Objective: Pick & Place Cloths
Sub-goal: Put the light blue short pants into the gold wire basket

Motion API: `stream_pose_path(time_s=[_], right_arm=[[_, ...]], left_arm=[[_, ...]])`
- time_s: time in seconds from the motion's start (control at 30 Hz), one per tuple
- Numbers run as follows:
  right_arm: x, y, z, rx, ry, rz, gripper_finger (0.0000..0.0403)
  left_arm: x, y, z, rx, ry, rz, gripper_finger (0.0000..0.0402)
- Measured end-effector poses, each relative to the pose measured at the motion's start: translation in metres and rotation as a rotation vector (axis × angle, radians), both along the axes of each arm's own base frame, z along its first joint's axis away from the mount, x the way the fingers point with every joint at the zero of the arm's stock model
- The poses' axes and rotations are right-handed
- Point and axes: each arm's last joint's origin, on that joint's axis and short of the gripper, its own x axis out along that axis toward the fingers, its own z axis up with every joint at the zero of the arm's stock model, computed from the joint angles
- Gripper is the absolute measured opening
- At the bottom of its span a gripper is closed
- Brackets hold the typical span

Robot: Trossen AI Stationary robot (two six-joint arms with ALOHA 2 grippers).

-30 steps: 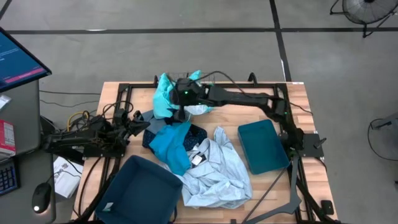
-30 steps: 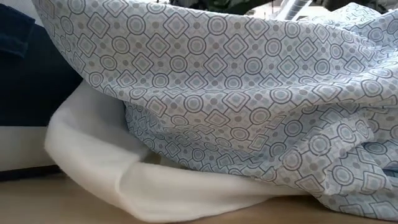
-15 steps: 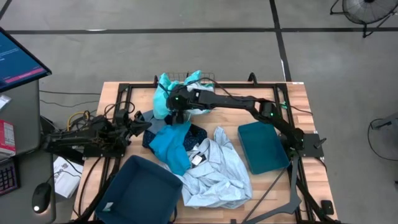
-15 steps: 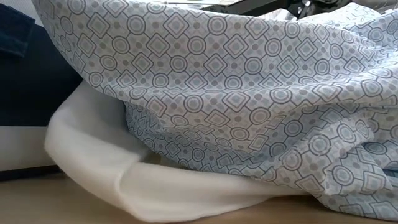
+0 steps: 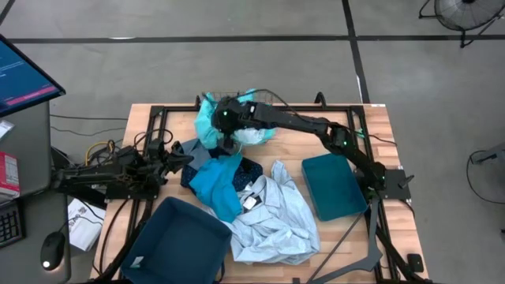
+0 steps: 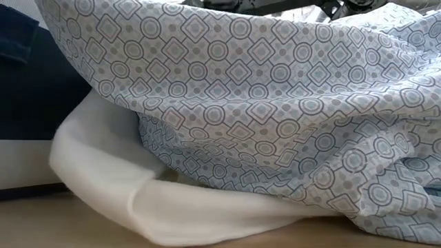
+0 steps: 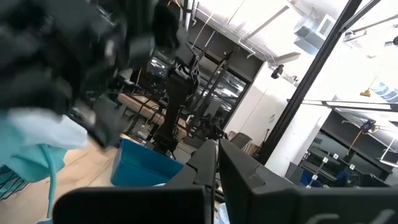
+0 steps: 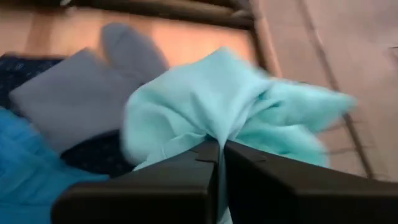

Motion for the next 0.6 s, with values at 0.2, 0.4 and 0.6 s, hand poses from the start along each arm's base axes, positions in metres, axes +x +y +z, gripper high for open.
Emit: stream_pose_path(time_s=[0.2, 0.4, 0.6], right_arm=[[-0.043, -0.031, 0.066, -0.124, -0.057, -0.201, 0.0002], [-0.072, -0.069, 0.045, 0.018, 0.122, -0.330, 0.0001], [-0.059, -0.077, -0.031, 0.204, 0.327, -0.289, 0.0001]], left_arm=[[0.000, 0.000, 0.000, 0.000, 0.000, 0.000, 0.0004], [0.000, 0.000, 0.000, 0.000, -0.001, 0.000, 0.0004], [0.000, 0.000, 0.000, 0.000, -0.002, 0.000, 0.0004]])
